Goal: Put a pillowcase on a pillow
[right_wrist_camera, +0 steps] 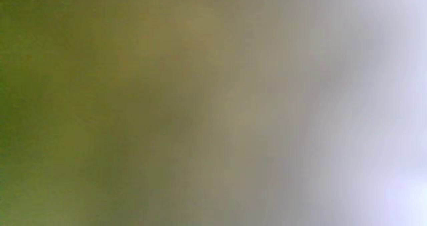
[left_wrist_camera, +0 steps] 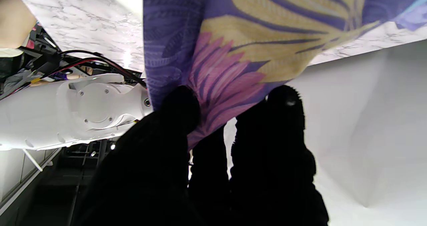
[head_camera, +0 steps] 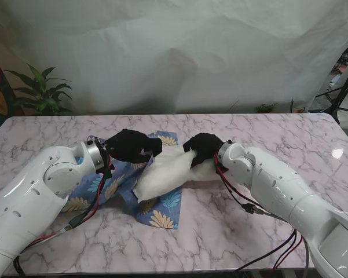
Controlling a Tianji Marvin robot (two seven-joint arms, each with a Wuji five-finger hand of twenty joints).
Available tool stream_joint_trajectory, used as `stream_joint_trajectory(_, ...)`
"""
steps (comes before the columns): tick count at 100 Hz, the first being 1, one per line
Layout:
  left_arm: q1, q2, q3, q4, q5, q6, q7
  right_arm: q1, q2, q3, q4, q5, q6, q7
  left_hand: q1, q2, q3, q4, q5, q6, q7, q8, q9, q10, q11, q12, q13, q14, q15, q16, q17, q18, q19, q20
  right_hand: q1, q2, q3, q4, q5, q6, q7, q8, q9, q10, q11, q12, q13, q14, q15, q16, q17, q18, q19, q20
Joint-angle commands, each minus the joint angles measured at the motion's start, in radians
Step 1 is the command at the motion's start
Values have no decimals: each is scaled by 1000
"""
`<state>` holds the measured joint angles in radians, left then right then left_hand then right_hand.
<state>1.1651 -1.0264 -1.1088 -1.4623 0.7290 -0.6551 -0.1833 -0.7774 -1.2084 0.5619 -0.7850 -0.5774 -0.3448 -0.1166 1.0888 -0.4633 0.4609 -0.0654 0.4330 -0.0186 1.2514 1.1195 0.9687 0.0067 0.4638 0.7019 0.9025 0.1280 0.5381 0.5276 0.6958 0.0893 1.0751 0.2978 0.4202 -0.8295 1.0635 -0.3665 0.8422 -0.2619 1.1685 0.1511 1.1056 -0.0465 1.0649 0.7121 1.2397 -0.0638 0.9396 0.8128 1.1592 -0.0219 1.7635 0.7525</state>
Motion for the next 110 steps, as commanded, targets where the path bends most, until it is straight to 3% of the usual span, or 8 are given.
stream_joint_trajectory(1,7,-7,8,-8,-16,-5,-31,2,-1,-2,27,11,20,9,-11,-10,31,-18,21,-15,24,7,33,-21,4,12,8,8,5,-5,-12,-59,11,22,-3,146,60,43,74,-43,74,36,90,52,115,30,87,-170,584,52,70,-495,160,19)
stream_joint_trajectory(45,90,10,-30,-77,-94,-33,-111,47,-33,-22,70,131,159,134,-17,-16,38,-19,27,-19,24,2,40,-21,2,13,10,8,6,-3,-14,-57,12,24,3,156,62,50,83,-19,78,51,123,48,128,47,87,-183,621,69,79,-521,188,32)
stream_joint_trajectory(74,81,-12,26,-70,-74,47,-42,50,-59,-17,48,203,270,180,-23,2,32,-22,21,7,24,-11,46,12,1,15,19,22,14,3,-12,-39,22,29,7,138,64,47,117,12,65,50,178,45,123,53,86,-205,665,96,89,-559,222,53)
stream_joint_trajectory(77,75,-13,35,-64,-80,54,-41,51,-59,-16,43,208,284,189,-26,3,32,-21,21,11,26,-16,51,-8,3,15,20,25,18,6,-12,-34,27,31,8,138,65,47,121,19,64,50,184,46,124,54,86,-206,669,99,90,-561,226,55)
stream_joint_trajectory(110,61,-21,59,-68,-91,124,-34,68,-52,-15,20,262,405,298,-50,20,29,-17,16,32,42,-62,63,16,31,25,27,39,53,31,-16,-13,66,51,25,132,71,51,139,62,51,44,212,56,123,60,86,-201,693,114,95,-564,247,67)
